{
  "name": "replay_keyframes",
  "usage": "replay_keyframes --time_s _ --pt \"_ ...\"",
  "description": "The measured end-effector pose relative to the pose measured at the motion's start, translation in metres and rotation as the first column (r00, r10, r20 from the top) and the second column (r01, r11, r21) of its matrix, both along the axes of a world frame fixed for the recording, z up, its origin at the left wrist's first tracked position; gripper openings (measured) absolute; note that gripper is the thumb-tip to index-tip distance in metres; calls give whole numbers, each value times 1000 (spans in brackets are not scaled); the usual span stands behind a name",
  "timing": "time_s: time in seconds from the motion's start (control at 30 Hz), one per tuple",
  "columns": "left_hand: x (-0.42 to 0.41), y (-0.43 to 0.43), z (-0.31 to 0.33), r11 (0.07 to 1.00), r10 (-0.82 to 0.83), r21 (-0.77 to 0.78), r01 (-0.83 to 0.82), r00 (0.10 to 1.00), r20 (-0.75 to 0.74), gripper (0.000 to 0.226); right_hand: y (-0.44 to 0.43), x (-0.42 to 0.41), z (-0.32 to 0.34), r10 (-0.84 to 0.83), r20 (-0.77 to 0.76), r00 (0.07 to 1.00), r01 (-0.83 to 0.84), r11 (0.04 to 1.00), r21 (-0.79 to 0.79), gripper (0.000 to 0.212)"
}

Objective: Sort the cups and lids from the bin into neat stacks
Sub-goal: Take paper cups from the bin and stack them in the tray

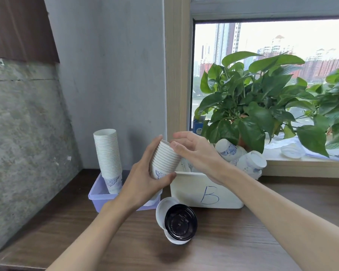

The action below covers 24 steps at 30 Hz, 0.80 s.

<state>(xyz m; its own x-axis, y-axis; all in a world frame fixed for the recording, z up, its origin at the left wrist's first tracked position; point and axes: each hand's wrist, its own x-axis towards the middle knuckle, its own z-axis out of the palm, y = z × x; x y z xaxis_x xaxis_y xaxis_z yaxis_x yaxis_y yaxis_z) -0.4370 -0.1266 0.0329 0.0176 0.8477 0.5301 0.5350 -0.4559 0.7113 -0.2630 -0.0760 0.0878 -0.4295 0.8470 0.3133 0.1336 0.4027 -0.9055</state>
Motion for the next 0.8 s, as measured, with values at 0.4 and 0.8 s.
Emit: replay_keyframes --time_s 0.4,0.8 --pt "-23 18 -25 996 94 -17 -93 992 80 87 56 -7 -45 -295 384 875 257 955 148 72" --pt "-20 27 -28 997 66 -39 -64 996 65 87 72 -10 -49 -385 269 883 352 922 164 63"
